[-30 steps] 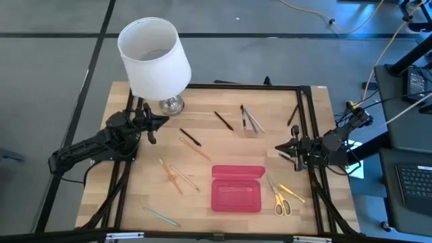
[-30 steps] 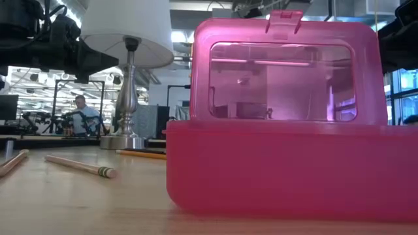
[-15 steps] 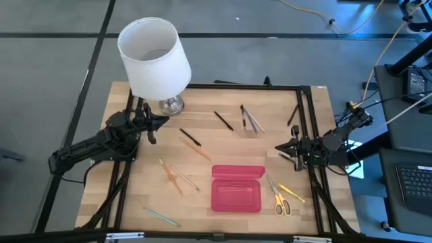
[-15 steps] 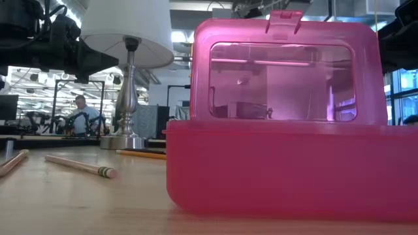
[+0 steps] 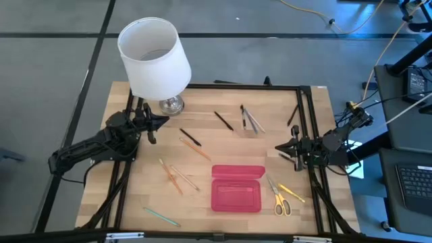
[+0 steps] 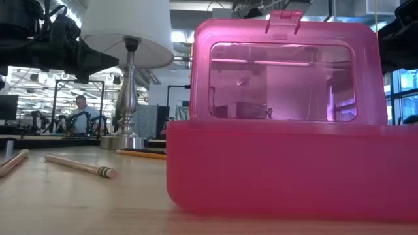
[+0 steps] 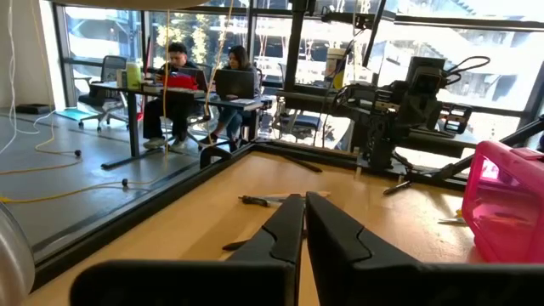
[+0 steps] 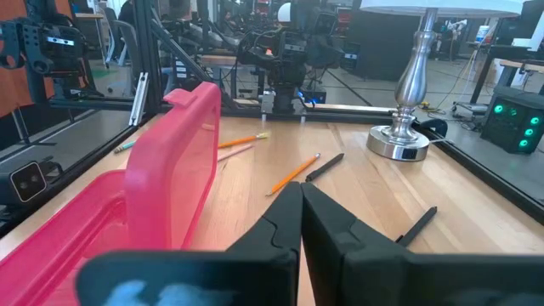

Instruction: Pick & place school supplies into a supply box

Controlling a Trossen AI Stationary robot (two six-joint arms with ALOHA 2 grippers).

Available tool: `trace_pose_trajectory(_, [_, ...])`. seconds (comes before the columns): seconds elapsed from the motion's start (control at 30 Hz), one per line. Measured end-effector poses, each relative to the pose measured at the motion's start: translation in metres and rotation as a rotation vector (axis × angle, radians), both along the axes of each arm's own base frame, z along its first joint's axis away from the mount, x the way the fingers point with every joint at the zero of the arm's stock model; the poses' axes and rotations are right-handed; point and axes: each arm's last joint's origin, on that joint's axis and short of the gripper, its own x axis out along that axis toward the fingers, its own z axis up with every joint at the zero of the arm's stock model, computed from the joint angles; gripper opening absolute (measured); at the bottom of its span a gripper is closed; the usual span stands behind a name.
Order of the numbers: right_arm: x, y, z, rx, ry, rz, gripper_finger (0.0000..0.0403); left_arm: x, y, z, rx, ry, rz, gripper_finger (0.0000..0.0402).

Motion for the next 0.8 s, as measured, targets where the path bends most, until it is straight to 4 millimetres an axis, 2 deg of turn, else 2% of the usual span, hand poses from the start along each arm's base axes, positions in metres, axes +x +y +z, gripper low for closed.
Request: trace_pose_trajectory(0.8, [0.0, 0.0, 0.0, 0.0, 0.0, 0.0, 0.0014, 0.0, 0.0, 0.0, 0.0, 0.0, 0.0, 0.0012])
